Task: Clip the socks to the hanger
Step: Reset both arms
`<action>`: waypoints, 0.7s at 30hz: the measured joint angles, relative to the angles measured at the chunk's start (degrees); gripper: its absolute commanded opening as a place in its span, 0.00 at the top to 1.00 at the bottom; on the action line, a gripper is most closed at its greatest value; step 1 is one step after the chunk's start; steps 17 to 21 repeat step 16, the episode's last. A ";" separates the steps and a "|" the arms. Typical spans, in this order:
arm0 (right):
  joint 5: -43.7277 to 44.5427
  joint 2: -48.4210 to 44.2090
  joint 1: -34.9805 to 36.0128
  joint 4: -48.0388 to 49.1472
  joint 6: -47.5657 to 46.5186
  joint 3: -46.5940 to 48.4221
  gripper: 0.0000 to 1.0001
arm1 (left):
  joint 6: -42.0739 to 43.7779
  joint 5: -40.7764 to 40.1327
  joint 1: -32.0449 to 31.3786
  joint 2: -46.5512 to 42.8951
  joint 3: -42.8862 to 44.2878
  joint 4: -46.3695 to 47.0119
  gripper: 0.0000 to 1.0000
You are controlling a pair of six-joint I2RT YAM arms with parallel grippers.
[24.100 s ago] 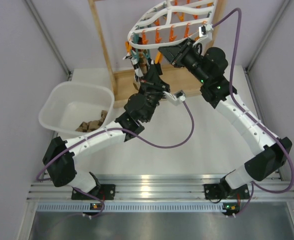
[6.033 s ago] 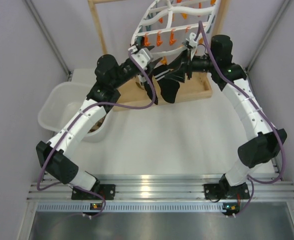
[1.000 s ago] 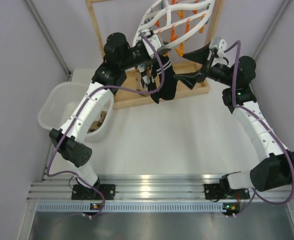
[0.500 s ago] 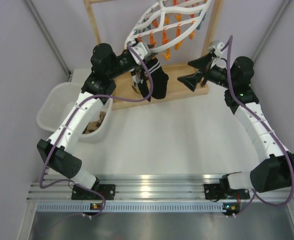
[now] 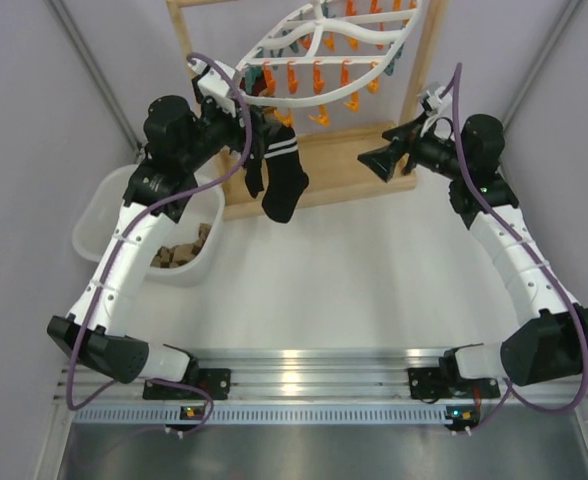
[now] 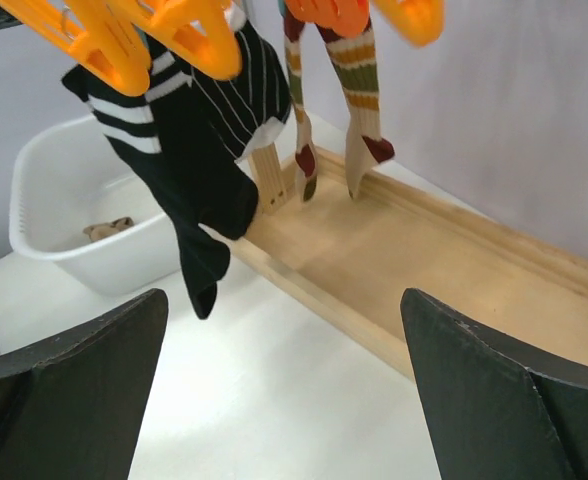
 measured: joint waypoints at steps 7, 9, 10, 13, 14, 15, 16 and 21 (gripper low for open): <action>5.60 -4.26 -0.44 -8.46 -1.95 -4.04 0.00 | -7.58 -4.28 5.29 -1.55 -3.67 -19.52 0.02; 7.32 -5.73 -0.50 -10.93 -2.75 -5.62 0.00 | -8.46 -7.13 6.34 -1.97 -7.48 -24.50 0.02; 8.02 -6.40 -0.50 -11.89 -3.32 -6.60 0.00 | -8.63 -8.61 6.60 -2.01 -9.22 -26.67 0.02; 10.27 -8.81 -0.52 -14.12 -4.55 -10.49 0.00 | -8.59 -12.83 6.69 -2.16 -13.70 -31.56 0.05; 10.80 -9.68 -0.52 -14.86 -4.85 -11.85 0.00 | -8.57 -14.08 6.69 -2.67 -15.41 -32.79 0.05; 11.26 -10.36 -0.52 -15.41 -5.01 -12.98 0.00 | -8.41 -14.82 6.71 -3.37 -16.98 -33.57 0.05; 11.76 -11.21 -0.52 -15.91 -5.27 -14.32 0.00 | -8.33 -15.45 6.71 -4.42 -18.49 -34.03 0.03; 11.76 -11.21 -0.52 -15.91 -5.27 -14.32 0.00 | -8.33 -15.45 6.71 -4.42 -18.49 -34.03 0.03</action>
